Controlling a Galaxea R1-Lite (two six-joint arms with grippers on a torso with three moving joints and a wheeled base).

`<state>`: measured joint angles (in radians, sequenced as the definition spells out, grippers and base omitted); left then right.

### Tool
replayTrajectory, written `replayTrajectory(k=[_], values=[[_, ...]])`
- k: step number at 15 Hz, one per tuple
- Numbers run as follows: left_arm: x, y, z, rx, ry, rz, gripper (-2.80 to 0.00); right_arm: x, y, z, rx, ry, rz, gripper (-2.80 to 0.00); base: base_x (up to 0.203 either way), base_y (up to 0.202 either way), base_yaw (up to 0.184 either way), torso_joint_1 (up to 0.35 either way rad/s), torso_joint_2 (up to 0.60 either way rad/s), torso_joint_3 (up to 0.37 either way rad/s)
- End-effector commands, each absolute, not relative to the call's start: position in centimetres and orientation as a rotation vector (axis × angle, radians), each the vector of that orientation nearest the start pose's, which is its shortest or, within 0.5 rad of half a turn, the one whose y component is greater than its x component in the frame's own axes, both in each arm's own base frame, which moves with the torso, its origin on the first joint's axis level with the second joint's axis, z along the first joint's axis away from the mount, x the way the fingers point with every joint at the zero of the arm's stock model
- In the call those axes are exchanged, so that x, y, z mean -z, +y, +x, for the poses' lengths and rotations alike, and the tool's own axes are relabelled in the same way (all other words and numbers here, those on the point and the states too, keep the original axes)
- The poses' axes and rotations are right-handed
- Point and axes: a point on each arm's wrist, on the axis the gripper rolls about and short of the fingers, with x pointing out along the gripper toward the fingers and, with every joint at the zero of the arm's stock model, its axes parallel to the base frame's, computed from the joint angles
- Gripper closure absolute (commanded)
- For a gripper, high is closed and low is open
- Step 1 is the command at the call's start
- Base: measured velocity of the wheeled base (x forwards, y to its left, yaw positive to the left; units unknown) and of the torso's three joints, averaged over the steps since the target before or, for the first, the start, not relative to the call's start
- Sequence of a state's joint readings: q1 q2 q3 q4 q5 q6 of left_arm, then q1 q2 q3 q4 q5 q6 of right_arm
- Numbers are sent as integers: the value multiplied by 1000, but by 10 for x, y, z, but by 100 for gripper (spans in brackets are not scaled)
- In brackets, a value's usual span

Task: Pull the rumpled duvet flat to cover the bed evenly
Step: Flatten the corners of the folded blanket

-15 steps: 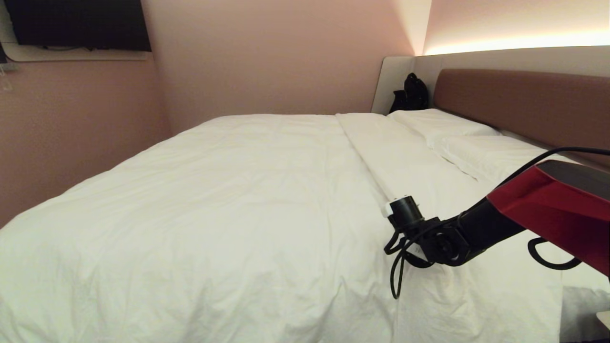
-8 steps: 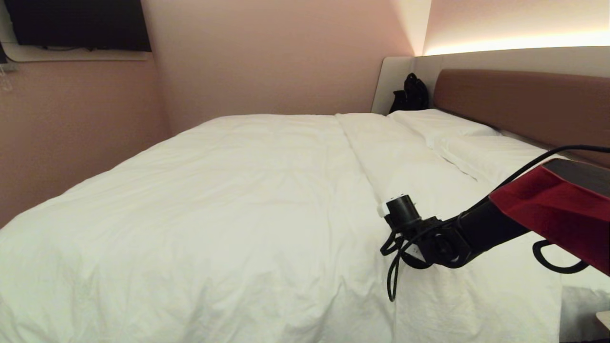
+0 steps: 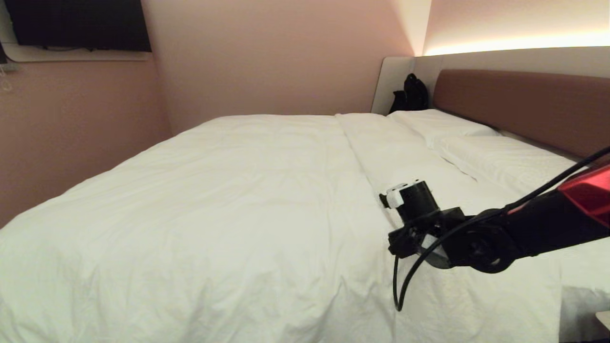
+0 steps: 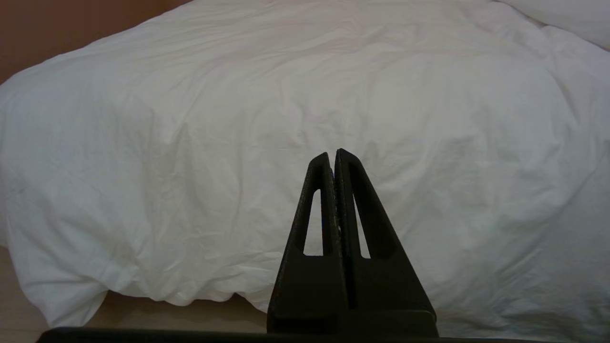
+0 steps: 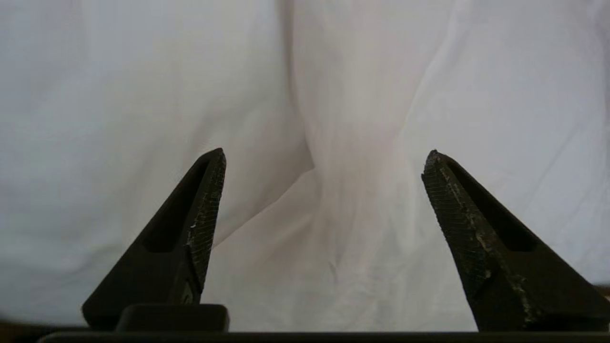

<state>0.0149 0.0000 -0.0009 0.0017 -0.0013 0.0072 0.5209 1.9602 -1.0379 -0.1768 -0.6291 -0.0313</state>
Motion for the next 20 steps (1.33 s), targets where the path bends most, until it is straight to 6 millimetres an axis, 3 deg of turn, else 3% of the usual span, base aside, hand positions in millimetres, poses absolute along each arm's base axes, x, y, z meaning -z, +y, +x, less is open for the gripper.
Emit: replayTrajectory(k=[1,3,10,13,16,17,20], values=[[-75,0,-23,-14,2,8,0,-156,163,291,-304,582,-271,-280,0,0,0,0,0,0],[-76,0,-23,-14,0,8,0,-174,157,285,-318,535,-244,-280,0,0,0,0,0,0],[-76,0,-23,-14,0,8,0,-151,118,315,-157,625,-149,-280,0,0,0,0,0,0],[-75,0,-23,-14,1,8,0,-152,100,322,-101,623,-119,-280,0,0,0,0,0,0],[-76,0,-23,-14,1,8,0,-155,95,323,-89,614,-112,-280,0,0,0,0,0,0],[-75,0,-23,-14,2,8,0,-156,95,323,-90,612,-112,0,0,0,0,0,0,0],[-76,0,-23,-14,0,8,0,-156,95,325,-86,608,-109,0,0,0,0,0,0,0]])
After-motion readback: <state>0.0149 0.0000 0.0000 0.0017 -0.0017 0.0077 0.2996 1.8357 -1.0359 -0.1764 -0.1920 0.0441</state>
